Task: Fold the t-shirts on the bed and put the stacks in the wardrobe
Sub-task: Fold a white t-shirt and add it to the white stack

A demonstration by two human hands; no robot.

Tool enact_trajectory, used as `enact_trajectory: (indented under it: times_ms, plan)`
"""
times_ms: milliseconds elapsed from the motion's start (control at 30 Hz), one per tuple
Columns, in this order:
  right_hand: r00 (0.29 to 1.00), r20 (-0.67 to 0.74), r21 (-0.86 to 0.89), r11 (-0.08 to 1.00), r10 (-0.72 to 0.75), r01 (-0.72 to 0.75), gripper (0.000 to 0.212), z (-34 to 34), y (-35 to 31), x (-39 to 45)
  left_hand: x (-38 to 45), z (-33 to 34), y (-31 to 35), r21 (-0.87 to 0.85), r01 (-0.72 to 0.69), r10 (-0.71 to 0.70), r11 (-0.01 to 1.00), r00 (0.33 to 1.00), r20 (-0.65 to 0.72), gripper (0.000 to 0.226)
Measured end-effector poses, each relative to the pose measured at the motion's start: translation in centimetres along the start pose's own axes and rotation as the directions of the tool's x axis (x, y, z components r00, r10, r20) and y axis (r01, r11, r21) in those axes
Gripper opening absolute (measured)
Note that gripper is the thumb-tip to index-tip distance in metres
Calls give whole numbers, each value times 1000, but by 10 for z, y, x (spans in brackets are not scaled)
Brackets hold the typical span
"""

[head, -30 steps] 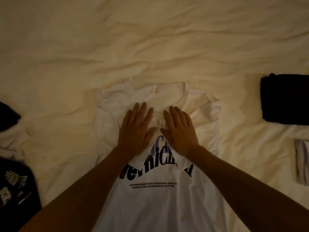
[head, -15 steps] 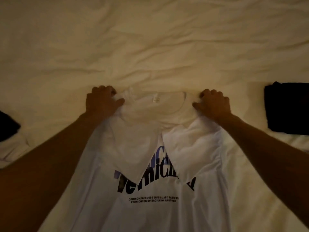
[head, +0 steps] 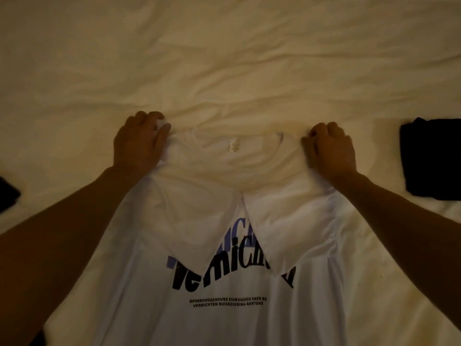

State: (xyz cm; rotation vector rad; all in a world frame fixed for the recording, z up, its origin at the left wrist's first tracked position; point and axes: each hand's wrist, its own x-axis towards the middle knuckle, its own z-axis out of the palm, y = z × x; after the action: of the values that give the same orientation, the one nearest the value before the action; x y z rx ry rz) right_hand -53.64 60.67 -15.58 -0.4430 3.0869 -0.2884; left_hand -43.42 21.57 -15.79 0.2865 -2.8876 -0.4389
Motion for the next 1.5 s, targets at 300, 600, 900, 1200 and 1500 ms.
enact_trajectory:
  times_ms: [300, 600, 900, 1200, 1500]
  plan:
    - [768, 220, 534, 584, 602, -611, 61, 3, 3, -107, -78, -19, -18, -604, 616, -441, 506, 786, 433, 60]
    - [747, 379, 661, 405, 547, -632, 38, -10, 6, -95, -44, -21, -20, -544, 556, -379, 629, 829, 410, 18]
    - [992, -42, 372, 923, 122, -98, 32, -12, -102, -94, -54, -21, -2, -376, 589, -468, 716, 804, 367, 67]
    - [916, 389, 118, 992, -95, 52, 35, 21, -168, -81, -79, -22, -20, -363, 558, -459, 746, 826, 326, 36]
    - [996, 76, 368, 929, -53, 21, 36, 22, -145, -94, -86, -23, -13, -379, 570, -485, 729, 821, 301, 40]
